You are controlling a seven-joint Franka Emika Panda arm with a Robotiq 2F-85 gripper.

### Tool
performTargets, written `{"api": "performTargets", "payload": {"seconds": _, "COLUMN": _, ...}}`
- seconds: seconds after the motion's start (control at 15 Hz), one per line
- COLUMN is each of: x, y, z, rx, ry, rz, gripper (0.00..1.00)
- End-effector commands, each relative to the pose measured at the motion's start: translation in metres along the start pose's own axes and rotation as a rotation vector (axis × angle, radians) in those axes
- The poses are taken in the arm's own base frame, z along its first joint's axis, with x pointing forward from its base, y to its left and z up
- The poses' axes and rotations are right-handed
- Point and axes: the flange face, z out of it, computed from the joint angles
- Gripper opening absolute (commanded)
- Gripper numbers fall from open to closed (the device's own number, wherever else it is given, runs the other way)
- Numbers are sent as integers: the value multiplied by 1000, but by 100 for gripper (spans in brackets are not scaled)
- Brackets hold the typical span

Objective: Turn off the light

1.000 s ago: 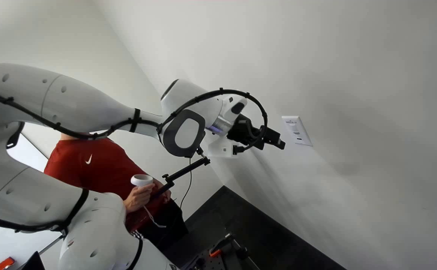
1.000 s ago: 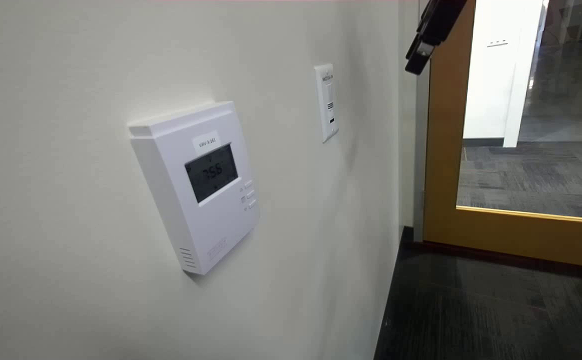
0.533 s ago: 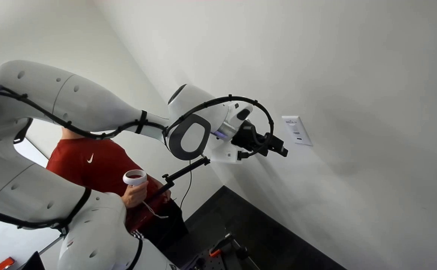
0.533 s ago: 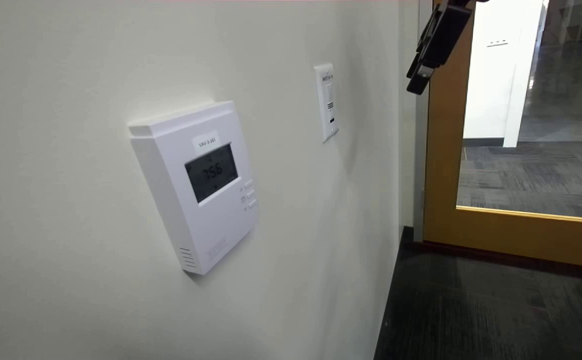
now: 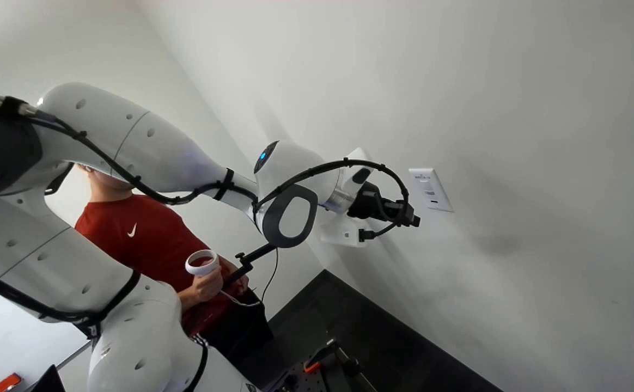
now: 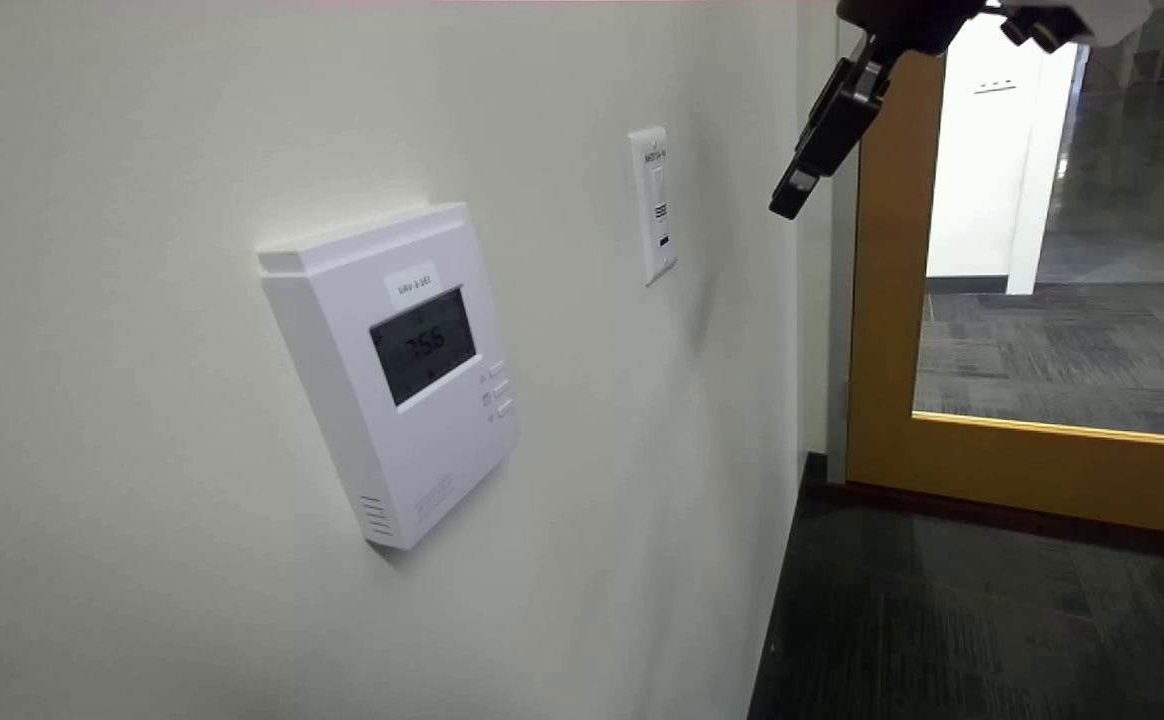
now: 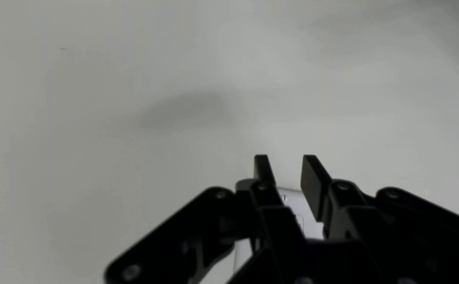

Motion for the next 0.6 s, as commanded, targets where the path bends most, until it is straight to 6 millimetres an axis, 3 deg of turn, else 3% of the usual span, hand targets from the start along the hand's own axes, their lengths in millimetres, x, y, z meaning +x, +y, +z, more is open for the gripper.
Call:
{"api": "performTargets", "payload": {"seconds": 0.0, "x": -3, "y": -10, "z": 13, "rx": -6, "ry": 64, "rz": 17, "gripper": 0}}
{"api": "performTargets", "payload": {"seconds": 0.27, "x": -1, "y": -21, "z": 16, "rx": 8, "ry": 167, "rz": 59, "gripper": 0}}
{"api": "performTargets", "payload": {"seconds": 0.33, "x": 13, "y": -17, "z": 4, "rx": 10, "ry": 160, "rz": 70, "gripper": 0}}
{"api": "performTargets", "payload": {"seconds": 0.4, "x": 0, "y": -18, "z": 17, "rx": 7, "ry": 115, "rz": 44, "gripper": 1}}
{"api": "performTargets", "payload": {"seconds": 0.53, "x": 9, "y": -19, "z": 13, "rx": 9, "ry": 133, "rz": 56, "gripper": 1}}
